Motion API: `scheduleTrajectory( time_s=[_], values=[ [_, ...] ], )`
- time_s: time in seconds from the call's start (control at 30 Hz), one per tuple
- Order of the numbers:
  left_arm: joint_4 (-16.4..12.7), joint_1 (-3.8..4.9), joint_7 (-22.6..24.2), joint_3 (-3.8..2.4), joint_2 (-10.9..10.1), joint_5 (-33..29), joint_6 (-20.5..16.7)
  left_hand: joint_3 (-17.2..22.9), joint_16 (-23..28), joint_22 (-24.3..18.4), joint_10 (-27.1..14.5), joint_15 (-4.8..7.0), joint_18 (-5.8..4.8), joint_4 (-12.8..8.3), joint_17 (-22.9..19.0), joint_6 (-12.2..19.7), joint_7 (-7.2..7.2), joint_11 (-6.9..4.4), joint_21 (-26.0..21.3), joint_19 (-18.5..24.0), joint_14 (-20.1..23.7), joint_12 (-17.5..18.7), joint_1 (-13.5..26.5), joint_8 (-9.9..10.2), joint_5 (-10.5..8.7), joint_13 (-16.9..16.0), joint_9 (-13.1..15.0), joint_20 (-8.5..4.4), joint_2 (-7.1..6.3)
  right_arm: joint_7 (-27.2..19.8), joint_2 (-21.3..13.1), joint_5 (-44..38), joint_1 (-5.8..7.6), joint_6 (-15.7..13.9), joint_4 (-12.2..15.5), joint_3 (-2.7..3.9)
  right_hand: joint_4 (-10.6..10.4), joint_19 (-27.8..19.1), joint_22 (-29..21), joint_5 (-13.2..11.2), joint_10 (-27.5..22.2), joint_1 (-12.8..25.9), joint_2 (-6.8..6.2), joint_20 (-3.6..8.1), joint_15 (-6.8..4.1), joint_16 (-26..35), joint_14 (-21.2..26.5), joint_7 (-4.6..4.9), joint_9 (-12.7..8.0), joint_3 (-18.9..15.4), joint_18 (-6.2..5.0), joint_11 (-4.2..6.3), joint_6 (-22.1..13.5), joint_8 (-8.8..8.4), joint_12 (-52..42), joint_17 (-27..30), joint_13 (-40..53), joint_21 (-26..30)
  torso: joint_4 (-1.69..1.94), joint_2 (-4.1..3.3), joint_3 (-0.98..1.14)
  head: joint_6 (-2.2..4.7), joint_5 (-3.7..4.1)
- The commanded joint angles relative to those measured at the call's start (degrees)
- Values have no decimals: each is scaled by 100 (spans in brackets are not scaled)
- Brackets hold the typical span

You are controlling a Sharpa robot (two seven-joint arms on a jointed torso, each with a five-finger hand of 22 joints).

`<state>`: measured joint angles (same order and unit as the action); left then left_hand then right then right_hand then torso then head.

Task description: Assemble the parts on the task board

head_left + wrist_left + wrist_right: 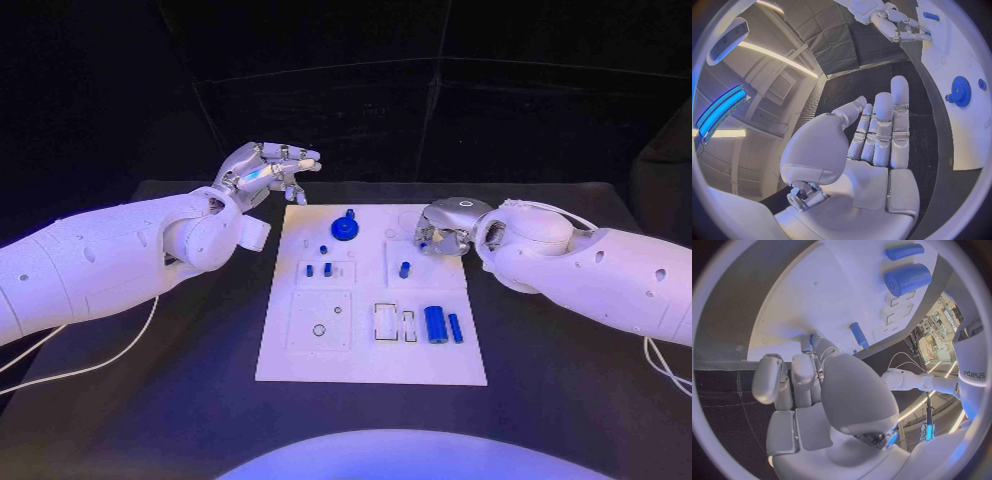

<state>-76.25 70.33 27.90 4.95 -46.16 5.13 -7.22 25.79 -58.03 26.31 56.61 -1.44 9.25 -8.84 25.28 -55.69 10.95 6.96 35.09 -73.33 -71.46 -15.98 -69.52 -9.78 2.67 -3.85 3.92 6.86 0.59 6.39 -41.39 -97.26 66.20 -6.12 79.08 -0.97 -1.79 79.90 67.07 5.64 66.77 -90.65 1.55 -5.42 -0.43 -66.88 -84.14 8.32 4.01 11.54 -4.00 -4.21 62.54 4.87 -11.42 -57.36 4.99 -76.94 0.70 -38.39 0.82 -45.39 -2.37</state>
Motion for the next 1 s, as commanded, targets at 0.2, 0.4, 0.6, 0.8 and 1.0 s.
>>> scheduleTrajectory(
  time_s=[0.2, 0.4, 0.6, 0.8, 1.0],
  values=[
    [1, 10, 17, -4, -10, -45, 80, -7, 33, -10, -22, -3, 113, 22, -11, -11, 13, 0, -29, 40, 31, -27, 53, -8, 12, -9, 2, -6, -2, 117, -99, -181, -62, -440, 174, -37, 224, 31, 21, -31, 105, 347, -289, -13, -15, -29, -56, 27, -10, 843, -66, -19, 63, -96, 161, 60, -103, -33, -3, 2, 7, -3, -8],
    [41, 10, 36, -4, 0, -45, 97, -42, 34, -24, -42, -8, 112, 39, -25, 10, 20, 7, -48, 44, 41, -37, 83, -8, 12, -7, 1, -2, -10, 70, -227, -99, -63, -946, 389, -35, 377, 38, 53, -38, 144, 649, -470, -17, -10, -74, -57, 36, -7, 1382, -64, -19, 64, -100, 215, 66, -102, -55, -9, 5, -1, 1, 2],
    [91, 10, 36, -4, 10, -45, 113, -66, 32, -36, -54, -13, 112, 60, -35, 23, 24, 10, -62, 43, 45, -48, 108, -12, 12, -7, 1, 3, -1, 39, -376, 207, -61, -1374, 561, -30, 420, 38, 59, 8, 128, 725, -508, -20, -5, -80, -54, 44, -10, 1523, -63, -28, 38, -107, 235, 78, -102, -59, 0, 11, 3, 14, 13],
    [113, 11, 30, -4, 4, -45, 113, -80, 30, -42, -61, -15, 112, 71, -41, 32, 25, 12, -70, 42, 47, -55, 122, -14, 12, -7, 1, 5, 2, 59, -598, 385, -56, -1545, 938, -22, 432, 39, 65, 19, 126, 751, -523, -22, -3, -83, -53, 47, -10, 1562, -62, -31, 35, -106, 239, 79, -101, -62, 2, 6, -8, 18, 9],
    [111, 11, 27, -5, 1, -45, 111, -86, 30, -45, -64, -15, 112, 75, -44, 35, 26, 12, -74, 42, 48, -58, 127, -16, 12, -7, 1, 6, 4, 46, -697, 496, -53, -1619, 1343, -16, 442, 43, 74, 23, 125, 776, -540, -23, -1, -92, -55, 51, -9, 1591, -61, -34, 32, -105, 242, 72, -100, -68, 3, 8, -5, 29, -18]
  ],
)
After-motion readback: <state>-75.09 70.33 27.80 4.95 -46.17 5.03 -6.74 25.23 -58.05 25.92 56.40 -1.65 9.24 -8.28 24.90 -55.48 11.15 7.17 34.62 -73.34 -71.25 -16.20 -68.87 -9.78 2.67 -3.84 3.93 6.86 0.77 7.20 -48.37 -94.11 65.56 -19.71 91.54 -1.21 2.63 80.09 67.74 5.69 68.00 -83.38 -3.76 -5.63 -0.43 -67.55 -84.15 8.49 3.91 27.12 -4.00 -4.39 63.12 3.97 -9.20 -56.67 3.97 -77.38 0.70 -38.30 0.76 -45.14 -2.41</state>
